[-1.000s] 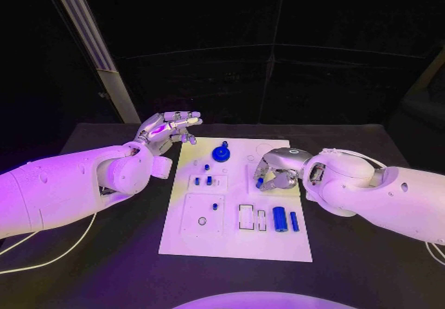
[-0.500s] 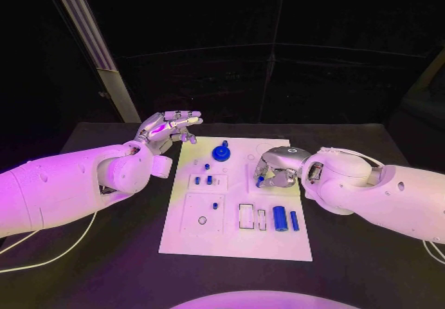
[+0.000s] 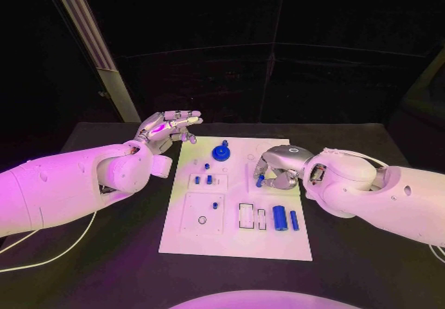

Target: Assemble the parts on the task board

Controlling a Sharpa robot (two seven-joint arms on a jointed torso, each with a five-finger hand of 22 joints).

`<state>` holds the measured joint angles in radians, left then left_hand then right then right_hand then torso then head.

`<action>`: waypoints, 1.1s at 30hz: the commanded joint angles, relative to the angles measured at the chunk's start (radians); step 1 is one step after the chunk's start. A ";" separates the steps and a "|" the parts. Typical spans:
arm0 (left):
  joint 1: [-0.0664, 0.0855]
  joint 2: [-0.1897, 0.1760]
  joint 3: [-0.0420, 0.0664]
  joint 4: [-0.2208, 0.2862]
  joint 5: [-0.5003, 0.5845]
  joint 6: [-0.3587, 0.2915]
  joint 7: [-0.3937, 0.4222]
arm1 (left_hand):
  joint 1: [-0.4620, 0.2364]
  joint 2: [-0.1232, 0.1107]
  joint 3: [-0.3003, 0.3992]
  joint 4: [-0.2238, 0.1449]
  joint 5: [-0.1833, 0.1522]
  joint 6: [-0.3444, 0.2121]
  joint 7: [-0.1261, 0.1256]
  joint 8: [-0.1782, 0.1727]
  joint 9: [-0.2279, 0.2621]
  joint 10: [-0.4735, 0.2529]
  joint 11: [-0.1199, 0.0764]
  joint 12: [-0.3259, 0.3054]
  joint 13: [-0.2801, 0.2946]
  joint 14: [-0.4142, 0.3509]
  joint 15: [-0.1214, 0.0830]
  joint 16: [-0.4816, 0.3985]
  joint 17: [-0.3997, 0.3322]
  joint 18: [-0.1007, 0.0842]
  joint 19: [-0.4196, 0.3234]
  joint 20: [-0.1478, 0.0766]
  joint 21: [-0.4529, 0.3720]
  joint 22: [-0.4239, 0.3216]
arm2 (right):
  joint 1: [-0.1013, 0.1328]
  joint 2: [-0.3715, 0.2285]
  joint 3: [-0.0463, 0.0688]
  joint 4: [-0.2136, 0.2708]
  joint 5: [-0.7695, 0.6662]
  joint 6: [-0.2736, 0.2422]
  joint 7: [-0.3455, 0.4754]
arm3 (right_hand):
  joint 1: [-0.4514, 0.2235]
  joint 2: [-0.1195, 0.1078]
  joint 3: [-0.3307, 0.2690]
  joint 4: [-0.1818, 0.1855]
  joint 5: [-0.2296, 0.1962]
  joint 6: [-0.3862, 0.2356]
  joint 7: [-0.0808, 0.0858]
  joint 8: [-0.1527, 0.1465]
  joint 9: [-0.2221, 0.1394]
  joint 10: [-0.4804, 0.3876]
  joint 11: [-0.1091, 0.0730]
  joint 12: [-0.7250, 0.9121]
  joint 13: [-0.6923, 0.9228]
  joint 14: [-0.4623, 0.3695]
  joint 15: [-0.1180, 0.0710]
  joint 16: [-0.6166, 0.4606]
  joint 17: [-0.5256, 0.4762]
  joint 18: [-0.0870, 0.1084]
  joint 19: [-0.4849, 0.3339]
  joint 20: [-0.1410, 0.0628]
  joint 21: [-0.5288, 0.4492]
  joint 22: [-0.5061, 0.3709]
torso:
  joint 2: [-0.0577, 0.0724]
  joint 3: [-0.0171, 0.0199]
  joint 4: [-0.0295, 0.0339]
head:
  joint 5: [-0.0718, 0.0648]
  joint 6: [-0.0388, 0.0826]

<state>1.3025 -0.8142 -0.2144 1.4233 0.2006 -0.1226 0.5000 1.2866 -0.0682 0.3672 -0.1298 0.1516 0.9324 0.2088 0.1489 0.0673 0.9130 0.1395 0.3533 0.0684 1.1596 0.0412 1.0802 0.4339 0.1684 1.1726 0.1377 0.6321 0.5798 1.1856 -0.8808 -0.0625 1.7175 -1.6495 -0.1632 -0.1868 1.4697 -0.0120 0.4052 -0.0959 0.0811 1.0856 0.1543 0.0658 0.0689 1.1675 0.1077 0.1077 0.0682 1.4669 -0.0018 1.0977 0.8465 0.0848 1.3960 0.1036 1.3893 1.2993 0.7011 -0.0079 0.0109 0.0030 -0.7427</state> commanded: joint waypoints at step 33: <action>0.000 0.026 -0.001 -0.003 -0.005 0.021 -0.003 | 0.005 0.010 -0.008 0.000 0.003 -0.007 0.001 0.007 0.000 -0.008 -0.001 0.008 0.001 -0.004 0.002 0.006 -0.002 0.015 0.005 0.000 -0.006 -0.002 | -0.059 0.184 0.030 0.061 0.058 -0.086 0.121 | -0.061 -0.040 0.055 0.015 0.003 0.004 0.006 -0.001 -0.001 0.032 -0.021 -0.018 -0.003 -0.004 0.001 0.016 0.003 -0.017 0.001 0.003 0.010 0.006 | 0.002 -0.0024 0.0014 | 0.029 -0.004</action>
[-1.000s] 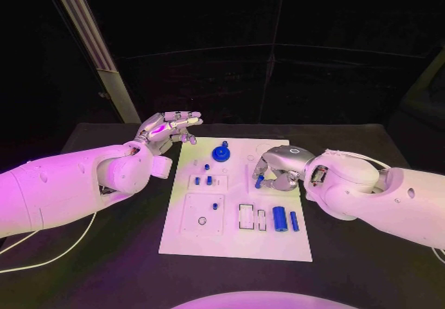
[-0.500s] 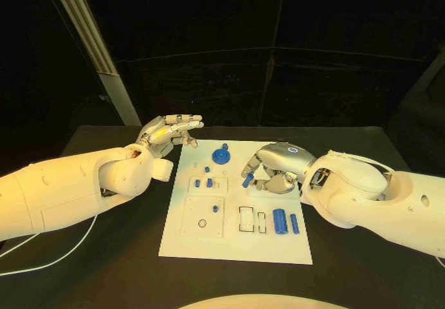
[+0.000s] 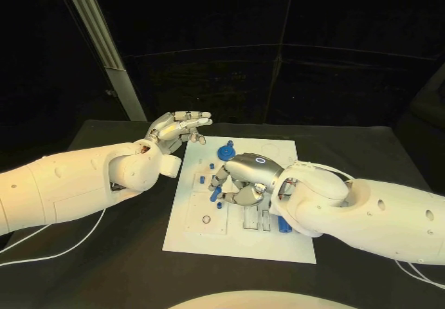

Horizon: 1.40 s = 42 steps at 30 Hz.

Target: Assemble the parts on the task board

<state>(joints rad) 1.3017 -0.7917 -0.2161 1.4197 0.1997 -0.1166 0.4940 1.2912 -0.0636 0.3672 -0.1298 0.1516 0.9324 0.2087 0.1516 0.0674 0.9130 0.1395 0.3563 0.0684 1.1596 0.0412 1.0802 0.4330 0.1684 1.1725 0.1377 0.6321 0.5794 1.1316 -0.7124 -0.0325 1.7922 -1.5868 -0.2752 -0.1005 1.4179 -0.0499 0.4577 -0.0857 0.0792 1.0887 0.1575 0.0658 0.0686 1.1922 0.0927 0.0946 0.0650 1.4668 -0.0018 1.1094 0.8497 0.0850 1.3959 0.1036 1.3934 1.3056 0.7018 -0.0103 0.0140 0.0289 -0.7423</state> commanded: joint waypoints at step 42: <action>0.001 0.012 0.001 -0.023 -0.013 0.018 0.007 | 0.003 0.008 -0.009 0.000 0.004 -0.007 0.001 0.005 0.000 -0.009 -0.001 0.007 0.001 -0.004 0.002 0.007 -0.002 0.015 0.005 0.000 -0.007 -0.003 | -0.054 0.130 -0.025 -0.129 -0.120 0.124 0.011 | -0.010 0.001 0.010 0.007 0.012 0.000 0.003 0.000 0.000 0.008 -0.006 -0.007 0.001 -0.005 0.002 0.005 -0.002 -0.017 0.000 0.003 0.005 -0.002 | 0.000 0.0023 -0.0019 | 0.009 -0.024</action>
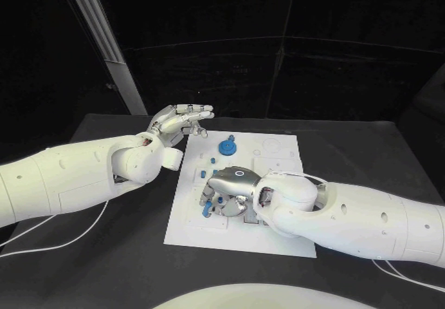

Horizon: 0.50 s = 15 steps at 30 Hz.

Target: Assemble the parts on the task board

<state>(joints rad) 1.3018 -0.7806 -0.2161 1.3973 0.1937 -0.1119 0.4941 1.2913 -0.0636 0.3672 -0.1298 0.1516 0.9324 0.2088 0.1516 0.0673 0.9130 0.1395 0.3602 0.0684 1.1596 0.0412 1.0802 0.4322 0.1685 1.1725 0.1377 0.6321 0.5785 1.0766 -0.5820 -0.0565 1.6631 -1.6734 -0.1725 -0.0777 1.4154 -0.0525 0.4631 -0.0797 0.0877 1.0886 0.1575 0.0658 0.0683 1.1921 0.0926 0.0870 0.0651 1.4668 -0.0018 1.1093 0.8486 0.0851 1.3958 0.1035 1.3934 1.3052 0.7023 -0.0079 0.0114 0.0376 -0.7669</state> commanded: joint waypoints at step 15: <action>0.001 0.003 0.001 -0.003 -0.007 0.014 0.006 | 0.003 0.008 -0.009 0.000 0.004 -0.007 0.001 0.005 0.000 -0.009 -0.001 0.003 0.001 -0.004 0.002 0.007 -0.001 0.015 0.005 0.000 -0.007 -0.002 | 0.001 0.006 -0.001 0.001 -0.050 0.066 -0.013 | -0.010 0.001 0.006 0.000 0.004 0.004 0.002 0.003 0.002 0.012 -0.007 0.002 0.002 -0.006 0.001 0.005 -0.003 -0.017 -0.001 0.003 0.004 -0.002 | 0.001 -0.0011 0.0025 | -0.002 0.004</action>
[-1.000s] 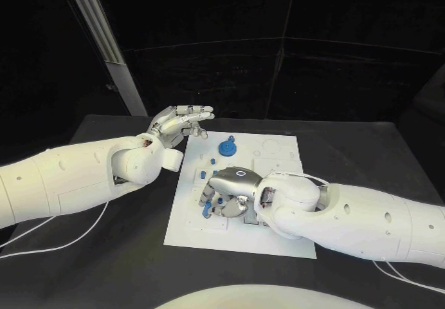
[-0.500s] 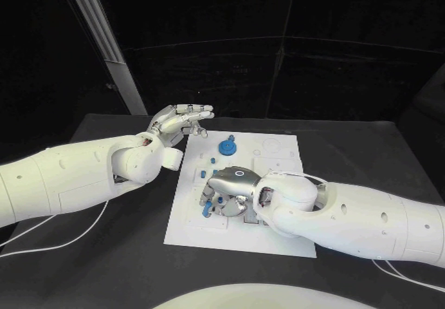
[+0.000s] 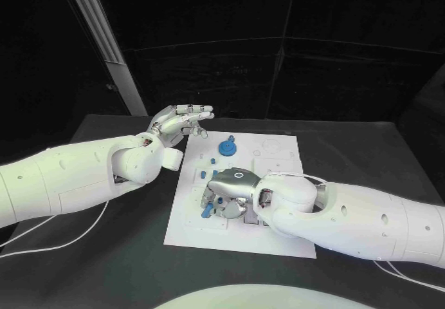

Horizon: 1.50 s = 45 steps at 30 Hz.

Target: Assemble the parts on the task board

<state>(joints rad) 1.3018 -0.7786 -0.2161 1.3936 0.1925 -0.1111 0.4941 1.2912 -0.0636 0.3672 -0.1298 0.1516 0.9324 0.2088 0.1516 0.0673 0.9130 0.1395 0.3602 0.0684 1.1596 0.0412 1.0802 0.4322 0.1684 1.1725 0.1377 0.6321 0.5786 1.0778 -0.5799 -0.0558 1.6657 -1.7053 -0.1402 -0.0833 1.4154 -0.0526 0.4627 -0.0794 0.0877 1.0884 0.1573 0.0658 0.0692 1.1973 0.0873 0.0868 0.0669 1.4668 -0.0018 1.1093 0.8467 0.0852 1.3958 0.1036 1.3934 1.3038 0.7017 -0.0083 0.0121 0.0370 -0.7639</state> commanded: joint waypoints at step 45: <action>0.001 -0.004 0.001 0.002 -0.006 0.012 0.003 | 0.004 0.009 -0.010 0.000 0.003 -0.006 0.001 0.007 0.001 -0.009 -0.001 0.006 0.002 -0.005 0.002 0.007 -0.002 0.015 0.006 0.000 -0.007 -0.002 | -0.003 -0.008 -0.002 0.037 -0.103 0.038 -0.067 | -0.037 -0.011 -0.006 0.015 0.014 0.031 -0.010 0.011 0.007 0.034 -0.012 0.010 0.005 -0.007 -0.007 0.007 -0.004 -0.017 0.000 -0.004 0.005 0.000 | 0.000 -0.0011 -0.0001 | 0.002 -0.006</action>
<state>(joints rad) 1.3017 -0.7829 -0.2163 1.3945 0.1913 -0.1103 0.4937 1.2912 -0.0636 0.3614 -0.1297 0.1516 0.9324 0.2088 0.1516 0.0673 0.9130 0.1395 0.3602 0.0684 1.1596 0.0412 1.0844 0.4311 0.1684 1.1725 0.1377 0.6281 0.5773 1.0744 -0.5897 -0.0570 1.7027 -1.7879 -0.1152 -0.1421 1.3902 -0.0618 0.4570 -0.0691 0.0966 1.1113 0.1481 0.0756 0.0753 1.2279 0.0749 0.0931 0.0720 1.4631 -0.0055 1.1173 0.8433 0.0852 1.3958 0.1036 1.3972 1.3052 0.7020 -0.0090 0.0122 0.0386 -0.7694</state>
